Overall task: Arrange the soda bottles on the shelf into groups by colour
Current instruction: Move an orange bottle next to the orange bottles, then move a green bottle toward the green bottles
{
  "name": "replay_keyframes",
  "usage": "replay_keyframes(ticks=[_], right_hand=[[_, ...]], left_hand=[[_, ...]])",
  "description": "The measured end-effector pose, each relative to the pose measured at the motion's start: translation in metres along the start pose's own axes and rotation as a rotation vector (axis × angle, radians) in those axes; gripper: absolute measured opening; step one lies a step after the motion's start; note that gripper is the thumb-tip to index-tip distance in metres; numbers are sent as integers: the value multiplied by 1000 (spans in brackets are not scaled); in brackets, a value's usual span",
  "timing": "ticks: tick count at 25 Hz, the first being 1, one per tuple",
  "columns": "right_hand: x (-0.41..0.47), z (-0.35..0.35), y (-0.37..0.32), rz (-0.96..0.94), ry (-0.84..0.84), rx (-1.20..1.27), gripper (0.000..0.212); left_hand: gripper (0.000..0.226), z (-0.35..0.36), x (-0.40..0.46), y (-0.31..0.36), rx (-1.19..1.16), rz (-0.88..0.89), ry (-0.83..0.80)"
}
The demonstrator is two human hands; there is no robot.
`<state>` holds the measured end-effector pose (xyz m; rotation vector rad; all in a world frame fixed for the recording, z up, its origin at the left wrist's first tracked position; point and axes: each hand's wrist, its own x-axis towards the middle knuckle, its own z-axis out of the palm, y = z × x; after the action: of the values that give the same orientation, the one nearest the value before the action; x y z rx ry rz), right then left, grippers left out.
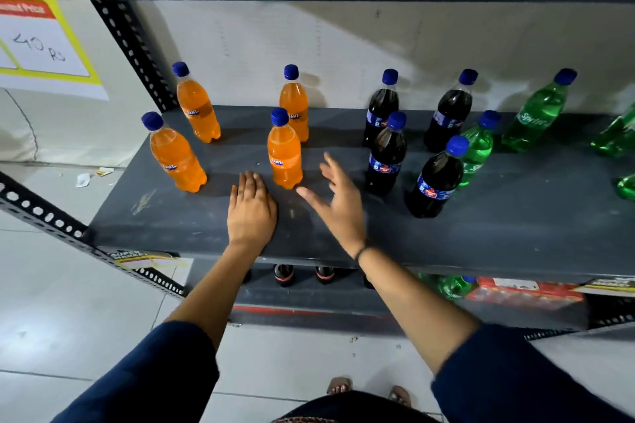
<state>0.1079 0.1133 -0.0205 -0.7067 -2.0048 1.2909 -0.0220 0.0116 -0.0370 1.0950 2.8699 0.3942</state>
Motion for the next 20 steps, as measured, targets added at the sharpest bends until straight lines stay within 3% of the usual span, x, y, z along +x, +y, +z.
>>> replay_keyframes(ticks=[3, 6, 8, 9, 12, 14, 16, 20], right_hand=[[-64, -56, 23, -108, 337, -139, 22], [-94, -113, 44, -70, 726, -247, 25], [-84, -146, 55, -24, 830, -283, 18], [-72, -158, 60, 39, 801, -237, 16], [-25, -189, 64, 210, 501, -75, 65], [-1, -193, 65, 210, 379, -87, 84], [14, -193, 64, 217, 342, -67, 83], [15, -203, 70, 224, 353, -91, 62]], left_hand=[[57, 8, -46, 29, -14, 44, 17], [58, 22, -73, 79, -58, 287, -12], [57, 25, -57, 111, -69, 350, -2], [57, 25, -45, 120, -64, 339, -7], [58, 29, -15, 131, -18, 255, -71], [58, 34, -10, 128, 23, 243, -96], [56, 37, -10, 128, 30, 262, -82], [53, 36, -10, 130, 22, 267, -46]])
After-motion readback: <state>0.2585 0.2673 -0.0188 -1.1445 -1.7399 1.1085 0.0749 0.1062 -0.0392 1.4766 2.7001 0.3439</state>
